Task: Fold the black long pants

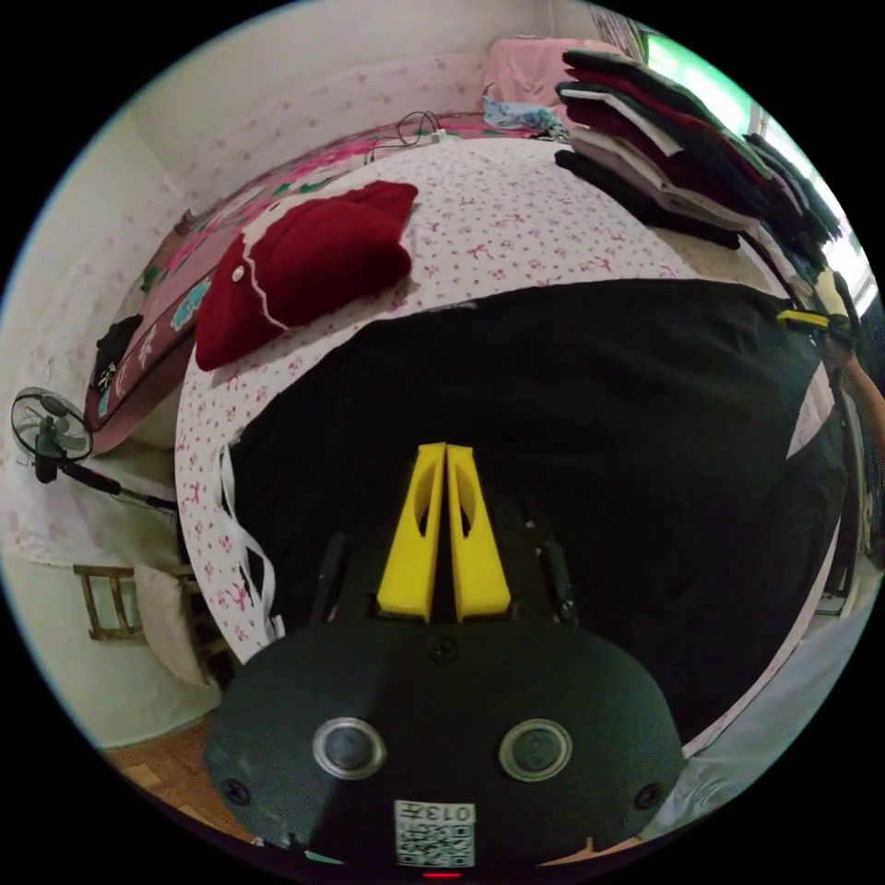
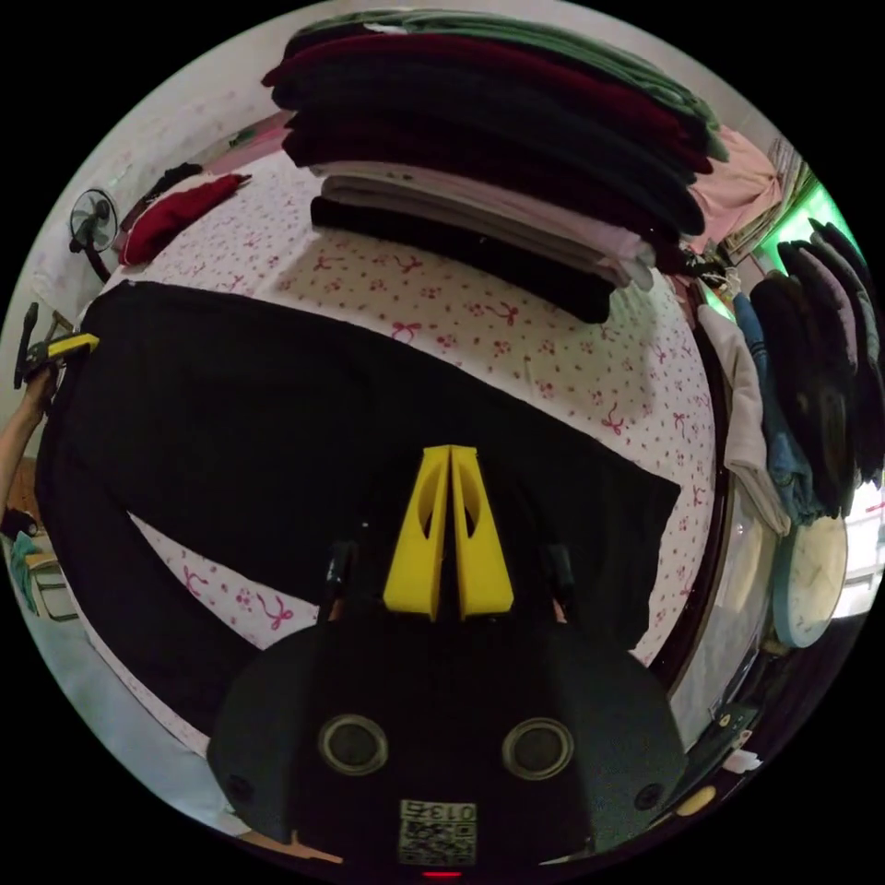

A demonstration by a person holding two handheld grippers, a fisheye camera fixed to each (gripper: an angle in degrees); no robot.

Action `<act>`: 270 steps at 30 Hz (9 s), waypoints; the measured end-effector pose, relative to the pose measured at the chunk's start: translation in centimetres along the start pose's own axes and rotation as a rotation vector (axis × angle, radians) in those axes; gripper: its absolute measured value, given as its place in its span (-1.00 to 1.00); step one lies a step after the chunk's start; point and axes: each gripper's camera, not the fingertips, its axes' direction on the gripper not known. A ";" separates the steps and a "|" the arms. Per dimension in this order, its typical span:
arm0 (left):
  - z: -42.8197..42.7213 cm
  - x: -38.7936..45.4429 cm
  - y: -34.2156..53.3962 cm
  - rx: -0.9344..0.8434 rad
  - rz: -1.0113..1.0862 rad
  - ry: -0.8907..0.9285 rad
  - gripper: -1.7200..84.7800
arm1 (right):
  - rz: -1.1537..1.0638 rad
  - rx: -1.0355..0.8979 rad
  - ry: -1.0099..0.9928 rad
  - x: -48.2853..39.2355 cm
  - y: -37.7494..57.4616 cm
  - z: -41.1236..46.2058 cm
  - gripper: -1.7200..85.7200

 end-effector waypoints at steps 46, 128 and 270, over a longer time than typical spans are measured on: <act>-6.7 3.0 9.6 0.073 0.251 -0.125 -0.95 | -0.230 -0.017 0.268 -5.9 5.6 -6.6 -0.95; -1.5 33.4 35.3 -0.159 0.635 0.143 -0.95 | 1.040 0.432 -0.517 3.4 66.8 5.0 -0.92; -4.4 22.1 35.1 0.142 0.544 0.303 -0.81 | -0.627 0.131 -0.307 -40.6 29.9 -11.4 -0.89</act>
